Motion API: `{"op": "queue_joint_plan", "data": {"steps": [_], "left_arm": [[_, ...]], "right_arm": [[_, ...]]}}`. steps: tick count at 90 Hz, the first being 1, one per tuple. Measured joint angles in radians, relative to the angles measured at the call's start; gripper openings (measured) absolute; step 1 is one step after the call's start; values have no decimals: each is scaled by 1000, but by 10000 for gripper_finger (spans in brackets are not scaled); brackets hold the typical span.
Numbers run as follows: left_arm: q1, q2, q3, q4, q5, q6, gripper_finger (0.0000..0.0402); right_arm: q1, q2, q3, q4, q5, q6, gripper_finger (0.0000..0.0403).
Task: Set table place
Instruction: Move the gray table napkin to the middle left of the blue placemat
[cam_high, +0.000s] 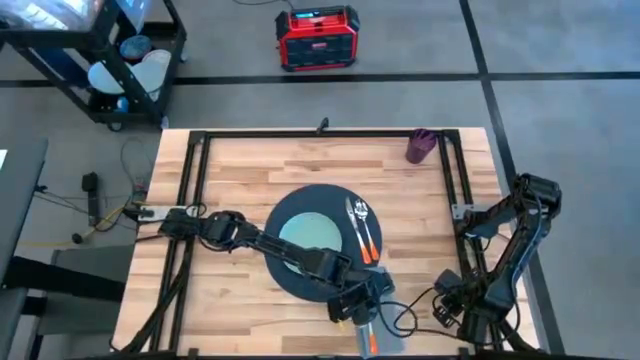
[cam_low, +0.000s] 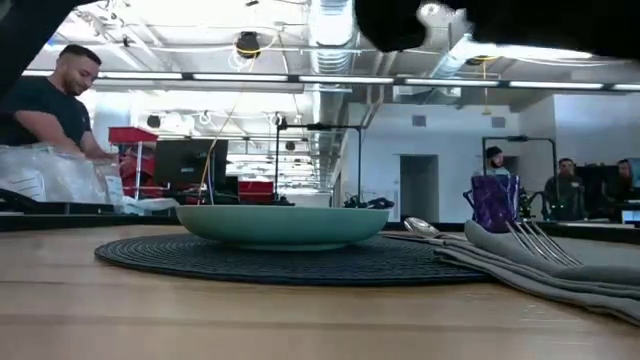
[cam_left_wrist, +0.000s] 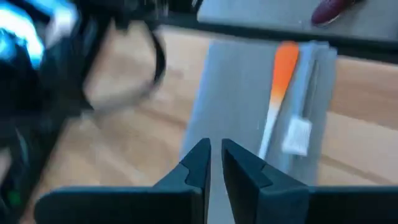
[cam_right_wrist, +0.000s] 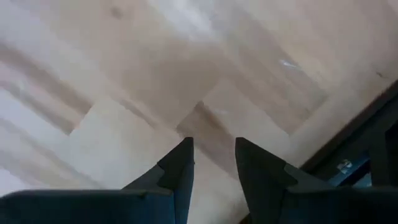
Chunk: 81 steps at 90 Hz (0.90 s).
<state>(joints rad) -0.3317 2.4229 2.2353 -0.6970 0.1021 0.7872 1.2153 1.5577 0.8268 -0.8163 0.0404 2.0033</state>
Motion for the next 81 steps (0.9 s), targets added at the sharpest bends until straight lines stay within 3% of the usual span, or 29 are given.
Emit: {"op": "queue_joint_plan", "data": {"steps": [19,26,39,45,81], "left_arm": [[35,0,0,-291,-25,-268,24],[36,0,0,-380,-21,-314,24],[22,-2,0,-465,-19,-365,24],[12,-6,3,-444,-2,-376,24],[-46,-8,53,-171,19,-353,2]], "right_arm": [[-75,0,-2,36,-32,-94,107],[-121,1,5,109,7,-141,101],[-200,0,1,221,12,-307,32],[-242,-3,5,287,16,-384,10],[-351,-26,15,270,15,-610,0]]}}
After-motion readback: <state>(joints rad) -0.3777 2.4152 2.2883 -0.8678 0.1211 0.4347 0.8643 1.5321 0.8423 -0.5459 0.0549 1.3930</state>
